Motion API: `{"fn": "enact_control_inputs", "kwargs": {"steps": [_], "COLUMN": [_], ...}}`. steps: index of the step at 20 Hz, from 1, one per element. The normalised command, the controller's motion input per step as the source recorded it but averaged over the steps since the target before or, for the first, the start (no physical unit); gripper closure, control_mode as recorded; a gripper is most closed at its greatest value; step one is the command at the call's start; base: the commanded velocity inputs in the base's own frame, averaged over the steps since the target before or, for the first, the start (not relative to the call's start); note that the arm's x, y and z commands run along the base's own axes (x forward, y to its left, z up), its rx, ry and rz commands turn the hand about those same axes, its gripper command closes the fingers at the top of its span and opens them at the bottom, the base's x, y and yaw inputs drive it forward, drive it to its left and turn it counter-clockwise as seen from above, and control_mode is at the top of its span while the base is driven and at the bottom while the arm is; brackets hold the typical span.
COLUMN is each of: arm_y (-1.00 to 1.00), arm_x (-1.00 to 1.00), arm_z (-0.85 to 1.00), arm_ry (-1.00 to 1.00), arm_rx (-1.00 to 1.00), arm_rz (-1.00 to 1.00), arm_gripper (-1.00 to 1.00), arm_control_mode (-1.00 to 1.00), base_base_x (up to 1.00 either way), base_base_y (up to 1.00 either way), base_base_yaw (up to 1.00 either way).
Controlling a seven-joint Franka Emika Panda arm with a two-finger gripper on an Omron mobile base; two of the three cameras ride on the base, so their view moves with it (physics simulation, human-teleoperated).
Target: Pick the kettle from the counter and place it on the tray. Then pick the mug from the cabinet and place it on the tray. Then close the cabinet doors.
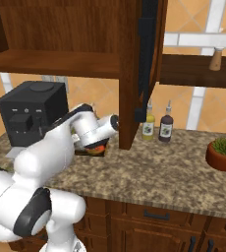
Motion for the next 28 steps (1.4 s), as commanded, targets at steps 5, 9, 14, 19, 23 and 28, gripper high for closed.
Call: {"fn": "enact_control_inputs", "kwargs": {"steps": [5,9,14,19,23,28], "arm_y": [0.0,0.0,0.0,0.0,-0.01,-0.02], "arm_x": [-0.46,-0.47,-0.51,-0.48,-0.49,-0.41], "arm_z": [0.42,0.42,0.38,0.32,0.32,0.29], "arm_ry": [0.0,0.0,0.0,0.0,0.0,0.0], "arm_rx": [0.0,0.0,0.0,0.0,0.0,0.0], "arm_rz": [-0.39,-0.36,-0.33,-0.32,-0.21,-0.21], "arm_gripper": [-1.0,-1.0,-1.0,-1.0,-1.0,-1.0], "arm_control_mode": [-1.0,-1.0,-1.0,-1.0,-1.0,-1.0], "base_base_x": [0.0,0.0,0.0,0.0,0.0,0.0], "base_base_y": [0.0,0.0,0.0,0.0,0.0,0.0], "base_base_yaw": [0.0,0.0,0.0,0.0,0.0,0.0]}}
